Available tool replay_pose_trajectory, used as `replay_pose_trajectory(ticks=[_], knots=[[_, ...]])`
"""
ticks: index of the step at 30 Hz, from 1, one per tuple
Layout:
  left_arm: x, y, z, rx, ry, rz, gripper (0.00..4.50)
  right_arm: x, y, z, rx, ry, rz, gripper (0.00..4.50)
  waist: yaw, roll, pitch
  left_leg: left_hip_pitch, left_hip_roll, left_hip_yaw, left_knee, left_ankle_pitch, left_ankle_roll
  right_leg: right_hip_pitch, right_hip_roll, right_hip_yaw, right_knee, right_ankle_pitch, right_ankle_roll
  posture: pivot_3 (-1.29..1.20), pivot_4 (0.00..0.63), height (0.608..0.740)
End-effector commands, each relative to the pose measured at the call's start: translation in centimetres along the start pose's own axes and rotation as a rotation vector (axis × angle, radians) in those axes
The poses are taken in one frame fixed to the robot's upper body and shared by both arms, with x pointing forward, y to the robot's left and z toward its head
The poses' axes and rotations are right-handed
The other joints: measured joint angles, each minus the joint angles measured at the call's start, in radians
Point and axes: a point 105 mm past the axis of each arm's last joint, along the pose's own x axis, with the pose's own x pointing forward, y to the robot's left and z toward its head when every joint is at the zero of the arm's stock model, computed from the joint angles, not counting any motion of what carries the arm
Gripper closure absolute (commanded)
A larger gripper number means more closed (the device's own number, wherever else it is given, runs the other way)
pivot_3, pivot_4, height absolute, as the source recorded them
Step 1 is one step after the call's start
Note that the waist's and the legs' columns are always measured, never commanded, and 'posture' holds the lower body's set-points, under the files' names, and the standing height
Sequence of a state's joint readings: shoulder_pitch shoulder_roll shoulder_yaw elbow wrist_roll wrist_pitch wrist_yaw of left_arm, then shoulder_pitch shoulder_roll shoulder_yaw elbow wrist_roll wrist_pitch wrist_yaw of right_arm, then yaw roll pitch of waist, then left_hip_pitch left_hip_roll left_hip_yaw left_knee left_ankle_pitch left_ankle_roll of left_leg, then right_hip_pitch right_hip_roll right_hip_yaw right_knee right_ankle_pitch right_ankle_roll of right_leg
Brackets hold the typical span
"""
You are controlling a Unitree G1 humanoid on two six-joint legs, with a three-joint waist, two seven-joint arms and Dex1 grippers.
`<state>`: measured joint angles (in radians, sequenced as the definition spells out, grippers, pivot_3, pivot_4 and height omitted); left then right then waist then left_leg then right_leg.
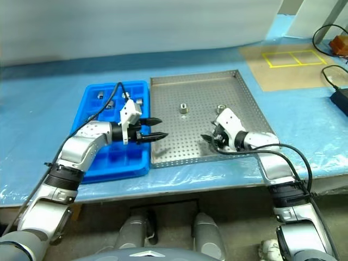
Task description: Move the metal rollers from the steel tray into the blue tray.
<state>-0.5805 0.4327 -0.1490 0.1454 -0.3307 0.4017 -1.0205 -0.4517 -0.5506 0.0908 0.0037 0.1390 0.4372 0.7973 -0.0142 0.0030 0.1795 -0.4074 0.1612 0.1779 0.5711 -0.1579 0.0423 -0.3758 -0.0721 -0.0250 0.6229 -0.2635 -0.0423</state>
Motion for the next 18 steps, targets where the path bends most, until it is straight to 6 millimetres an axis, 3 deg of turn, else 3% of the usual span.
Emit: replay_pose_trajectory(ticks=[1, 3, 6, 10, 18], knots=[[-0.3, 0.3, 1.6, 0.024, -0.053, 0.014, 1.24, 1.0, 1.0, 7.3, -0.011, -0.226, 0.045, 1.07, -0.006, 0.001, 0.0, 0.0, 0.0, 0.0, -0.001, 0.001, 0.0, -0.002, 0.0, 0.0, 0.001, 0.0, 0.0, -0.24, 0.15, 0.74], [-0.3, 0.5, 1.8, 0.014, -0.066, 0.029, 1.24, 1.8, 0.6, 8.5, -0.028, -0.253, 0.02, 1.07, -0.002, 0.001, 0.0, -0.003, 0.0, 0.0, -0.002, 0.002, -0.001, -0.006, 0.001, 0.001, 0.002, 0.0, 0.0, -0.24, 0.15, 0.74], [-0.5, 1.1, 2.2, -0.001, -0.093, 0.061, 1.24, 3.5, -0.9, 8.6, 0.003, -0.26, -0.044, 1.07, 0.003, 0.0, 0.0, -0.005, 0.0, 0.0, -0.001, 0.003, -0.001, -0.008, 0.001, 0.0, 0.002, 0.0, 0.0, -0.23, 0.15, 0.74], [-1.1, 2.0, 3.1, -0.023, -0.129, 0.112, 1.24, 5.9, -3.7, 7.6, 0.055, -0.238, -0.179, 1.07, 0.007, 0.0, 0.0, -0.009, 0.0, 0.001, 0.001, 0.002, -0.002, -0.009, 0.0, 0.0, 0.002, 0.0, 0.0, -0.21, 0.15, 0.74], [-2.7, 2.8, 3.1, -0.028, -0.121, 0.175, 1.24, 8.8, -4.5, 5.2, 0.163, -0.205, -0.239, 1.07, 0.004, 0.0, 0.001, -0.015, 0.0, 0.001, 0.001, 0.004, 0.0, -0.015, 0.0, -0.001, 0.004, 0.0, 0.0, -0.18, 0.15, 0.74]])
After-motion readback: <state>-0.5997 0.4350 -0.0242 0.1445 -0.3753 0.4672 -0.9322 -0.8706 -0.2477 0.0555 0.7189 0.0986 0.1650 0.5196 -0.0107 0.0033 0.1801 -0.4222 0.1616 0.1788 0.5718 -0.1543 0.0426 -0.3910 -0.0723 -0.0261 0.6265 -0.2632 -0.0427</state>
